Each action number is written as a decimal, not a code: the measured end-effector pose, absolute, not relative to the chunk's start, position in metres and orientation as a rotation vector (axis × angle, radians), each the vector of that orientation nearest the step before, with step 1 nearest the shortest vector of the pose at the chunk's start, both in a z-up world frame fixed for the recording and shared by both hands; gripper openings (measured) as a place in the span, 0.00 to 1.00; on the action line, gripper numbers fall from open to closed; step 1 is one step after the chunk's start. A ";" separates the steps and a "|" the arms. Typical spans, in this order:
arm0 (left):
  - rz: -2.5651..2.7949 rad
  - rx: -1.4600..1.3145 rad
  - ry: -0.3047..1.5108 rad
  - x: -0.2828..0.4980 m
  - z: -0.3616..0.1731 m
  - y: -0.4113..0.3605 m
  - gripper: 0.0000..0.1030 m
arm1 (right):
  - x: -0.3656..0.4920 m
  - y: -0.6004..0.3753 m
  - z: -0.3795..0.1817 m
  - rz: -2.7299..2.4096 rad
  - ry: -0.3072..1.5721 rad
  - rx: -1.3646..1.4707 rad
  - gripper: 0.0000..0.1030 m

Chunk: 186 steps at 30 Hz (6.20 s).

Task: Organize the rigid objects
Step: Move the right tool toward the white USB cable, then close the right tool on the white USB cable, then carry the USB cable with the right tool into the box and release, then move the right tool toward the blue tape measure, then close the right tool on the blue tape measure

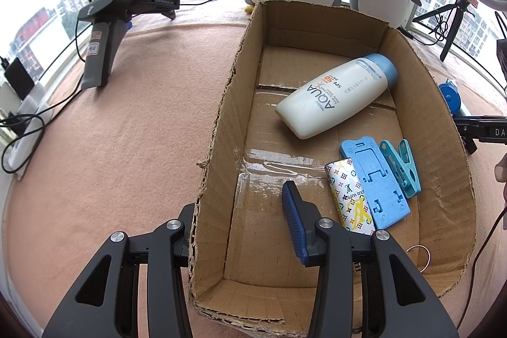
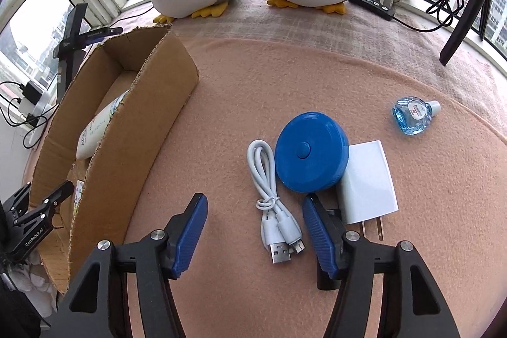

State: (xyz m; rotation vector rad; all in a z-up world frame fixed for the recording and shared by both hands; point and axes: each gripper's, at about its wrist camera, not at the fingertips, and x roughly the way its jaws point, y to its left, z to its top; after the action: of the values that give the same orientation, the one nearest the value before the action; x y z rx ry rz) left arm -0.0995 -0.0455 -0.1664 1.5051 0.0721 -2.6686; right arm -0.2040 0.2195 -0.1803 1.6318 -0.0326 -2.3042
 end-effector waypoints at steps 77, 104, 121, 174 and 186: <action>-2.673 1.498 0.080 -0.099 -0.168 -0.044 0.41 | -0.168 0.079 -0.119 -2.242 0.018 1.448 0.16; -2.674 1.495 0.075 -0.097 -0.167 -0.044 0.41 | -0.171 0.112 -0.107 -2.350 -0.027 1.388 0.66; -2.673 1.494 0.075 -0.097 -0.167 -0.043 0.41 | -0.205 0.209 -0.108 -2.450 -0.209 1.464 0.67; -2.673 1.494 0.075 -0.097 -0.167 -0.043 0.41 | -0.254 0.220 -0.179 -2.286 -0.300 1.704 0.67; -2.673 1.494 0.076 -0.097 -0.167 -0.042 0.41 | -0.214 0.190 -0.183 -2.358 0.001 1.685 0.61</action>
State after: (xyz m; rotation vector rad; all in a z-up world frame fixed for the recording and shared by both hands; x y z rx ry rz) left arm -0.0969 -0.0425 -0.1672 1.4936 0.0764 -2.6731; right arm -0.2142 0.1904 -0.1828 1.6854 0.0008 -2.3583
